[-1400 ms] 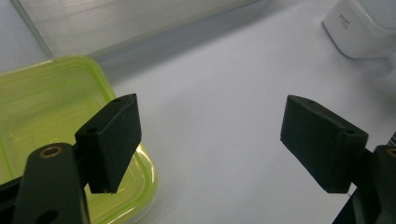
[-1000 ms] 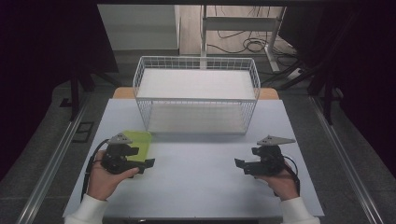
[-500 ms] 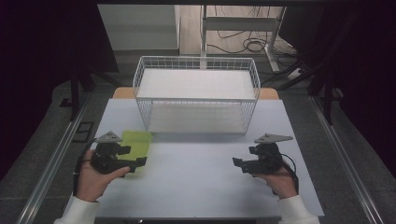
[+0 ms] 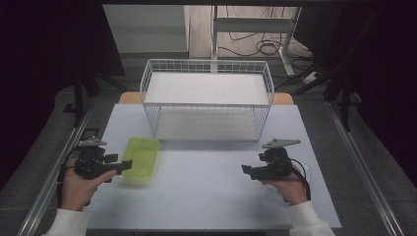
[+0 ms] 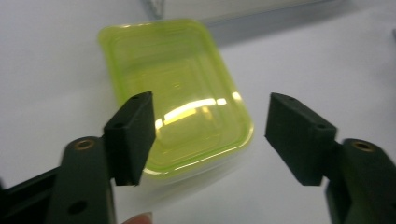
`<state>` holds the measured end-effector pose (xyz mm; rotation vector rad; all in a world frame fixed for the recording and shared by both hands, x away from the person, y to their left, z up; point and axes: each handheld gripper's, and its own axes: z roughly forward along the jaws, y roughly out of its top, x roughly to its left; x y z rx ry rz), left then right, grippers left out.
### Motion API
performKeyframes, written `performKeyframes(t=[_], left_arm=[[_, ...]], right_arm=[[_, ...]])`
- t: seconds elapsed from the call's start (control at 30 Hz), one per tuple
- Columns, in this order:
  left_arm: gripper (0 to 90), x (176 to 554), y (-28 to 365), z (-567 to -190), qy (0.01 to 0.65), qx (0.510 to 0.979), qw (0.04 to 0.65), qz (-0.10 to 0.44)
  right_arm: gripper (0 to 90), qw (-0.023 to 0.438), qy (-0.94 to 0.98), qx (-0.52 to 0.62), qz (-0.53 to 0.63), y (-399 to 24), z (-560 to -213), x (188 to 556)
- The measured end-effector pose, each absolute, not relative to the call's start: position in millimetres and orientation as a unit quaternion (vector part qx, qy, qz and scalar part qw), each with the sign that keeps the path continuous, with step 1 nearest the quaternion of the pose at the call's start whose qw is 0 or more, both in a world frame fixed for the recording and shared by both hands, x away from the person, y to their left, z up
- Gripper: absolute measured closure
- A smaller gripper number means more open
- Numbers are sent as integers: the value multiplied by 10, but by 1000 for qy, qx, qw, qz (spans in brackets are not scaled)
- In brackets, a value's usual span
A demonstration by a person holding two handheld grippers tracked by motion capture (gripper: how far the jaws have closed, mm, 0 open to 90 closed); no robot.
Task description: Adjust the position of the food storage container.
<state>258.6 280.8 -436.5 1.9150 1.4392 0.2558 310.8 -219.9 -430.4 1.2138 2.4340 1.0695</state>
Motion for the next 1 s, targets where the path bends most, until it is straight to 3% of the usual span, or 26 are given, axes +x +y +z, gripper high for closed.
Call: performKeyframes(t=[0.2,0.3,0.37,0.43,0.73,1.0], left_arm=[[418,2596,2872,-4395,567,743,339,105],[520,2628,2937,-4483,575,746,323,95],[537,2639,2961,-4511,580,744,318,95],[617,2657,3002,-4548,588,741,311,94],[815,2702,3149,-4706,609,734,287,95],[897,2719,3099,-4814,604,745,272,79]], right_arm=[[191,108,831,414,355,-2184,-4316,3075],[191,105,835,410,352,-2146,-4328,3051],[191,106,835,409,352,-2141,-4331,3053],[191,104,836,411,348,-2134,-4352,3063],[190,99,835,419,344,-2167,-4375,3080],[190,99,832,424,345,-2200,-4363,3076]])
